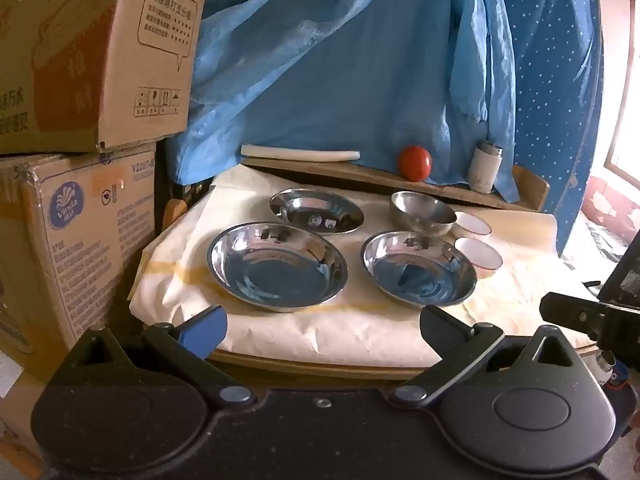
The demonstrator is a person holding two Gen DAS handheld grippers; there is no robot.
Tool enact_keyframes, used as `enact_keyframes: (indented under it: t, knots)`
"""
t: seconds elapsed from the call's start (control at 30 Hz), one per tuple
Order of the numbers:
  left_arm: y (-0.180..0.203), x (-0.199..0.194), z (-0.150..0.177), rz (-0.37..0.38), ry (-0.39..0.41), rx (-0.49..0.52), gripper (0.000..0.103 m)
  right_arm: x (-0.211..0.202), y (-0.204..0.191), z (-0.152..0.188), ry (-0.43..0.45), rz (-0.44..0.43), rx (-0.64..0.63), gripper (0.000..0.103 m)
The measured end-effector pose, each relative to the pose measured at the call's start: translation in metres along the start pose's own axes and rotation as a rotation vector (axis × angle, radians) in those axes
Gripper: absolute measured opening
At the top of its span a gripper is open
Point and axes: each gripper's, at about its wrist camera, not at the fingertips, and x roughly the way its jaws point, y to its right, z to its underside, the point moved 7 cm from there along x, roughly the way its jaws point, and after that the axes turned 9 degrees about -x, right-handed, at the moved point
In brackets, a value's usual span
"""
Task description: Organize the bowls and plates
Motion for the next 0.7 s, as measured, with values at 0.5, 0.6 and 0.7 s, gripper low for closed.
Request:
enact_keyframes:
  t: [0.5, 0.6, 0.7]
  knots:
    - [0.0019, -0.0048, -0.001, 0.012, 0.018, 0.008, 0.102, -0.0029, -0.0005, 0.0011, 0.008, -0.002, 0.003, 0.103]
    - [0.0024, -0.0041, -0.0003, 0.01, 0.015, 0.013, 0.102, -0.0029, -0.0006, 0.0012, 0.009, -0.002, 0.003, 0.103]
    - [0.0031, -0.004, 0.0, 0.013, 0.014, 0.013, 0.102, -0.0013, -0.001, 0.0032, 0.009, -0.002, 0.004, 0.103]
